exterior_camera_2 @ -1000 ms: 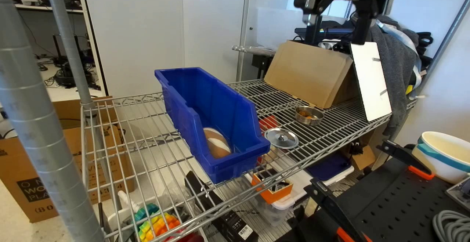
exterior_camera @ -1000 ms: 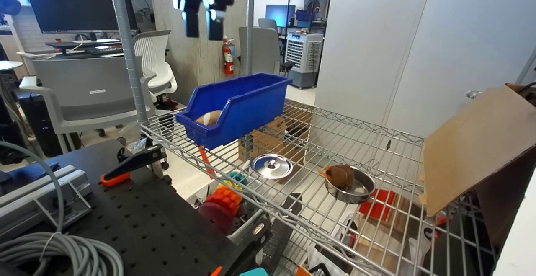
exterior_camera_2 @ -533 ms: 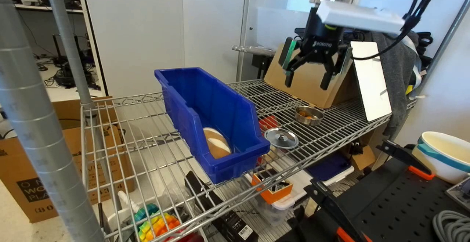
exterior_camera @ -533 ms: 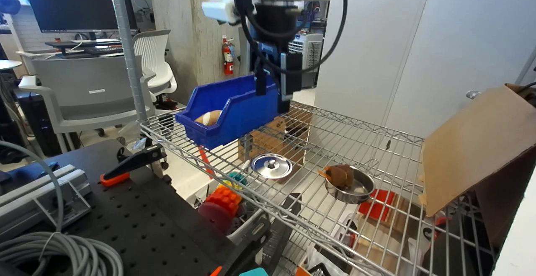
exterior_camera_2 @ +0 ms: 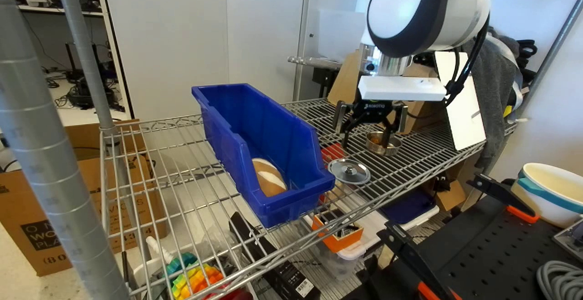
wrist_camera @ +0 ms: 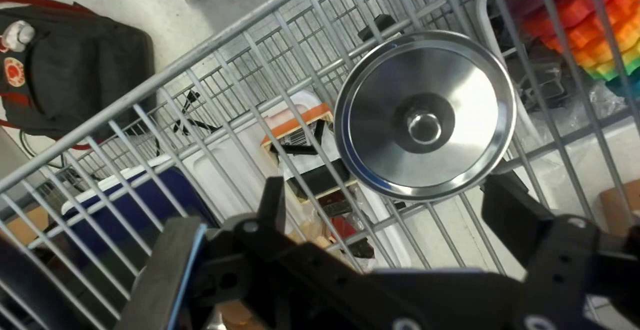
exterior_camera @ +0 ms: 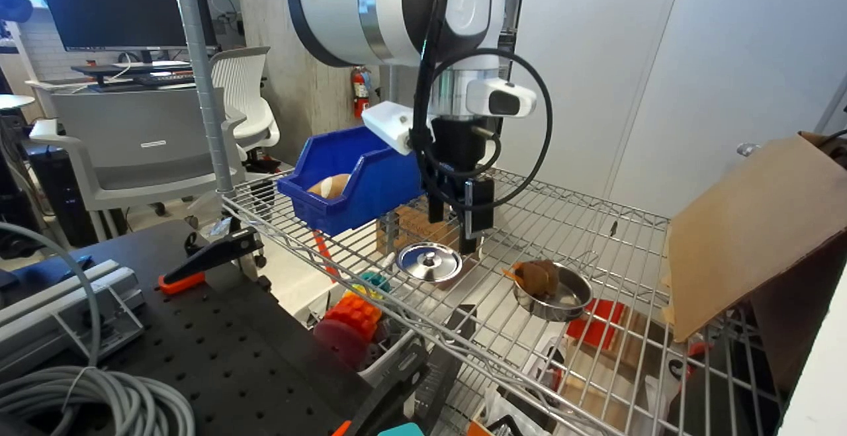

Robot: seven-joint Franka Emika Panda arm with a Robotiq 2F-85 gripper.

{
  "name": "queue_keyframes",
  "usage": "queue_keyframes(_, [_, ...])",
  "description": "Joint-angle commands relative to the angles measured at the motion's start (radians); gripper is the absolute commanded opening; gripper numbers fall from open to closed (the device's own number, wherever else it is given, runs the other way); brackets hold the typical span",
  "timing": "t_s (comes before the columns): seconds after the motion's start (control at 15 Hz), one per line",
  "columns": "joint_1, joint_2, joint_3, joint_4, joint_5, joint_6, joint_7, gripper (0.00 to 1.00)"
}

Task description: Put the lid on the metal bowl

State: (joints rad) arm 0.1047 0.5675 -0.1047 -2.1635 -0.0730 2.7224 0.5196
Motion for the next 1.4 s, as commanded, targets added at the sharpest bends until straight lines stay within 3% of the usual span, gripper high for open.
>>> queue_keyframes(0.0, [0.055,0.080,-0.029,0.066,0.029,0.004,0.005,1.00])
queue_keyframes(0.27, [0.078,0.122,-0.025,0.095,0.054,0.004,-0.003,1.00])
queue_keyframes(0.4, [0.084,0.132,-0.022,0.103,0.067,-0.001,-0.005,0.74])
queue_keyframes(1.0, [0.042,0.120,0.009,0.136,0.179,-0.035,-0.013,0.06])
queue_keyframes(1.07, [0.028,0.114,0.018,0.145,0.205,-0.050,-0.015,0.01])
queue_keyframes(1.33, [0.016,0.049,0.005,0.138,0.243,-0.055,-0.009,0.05])
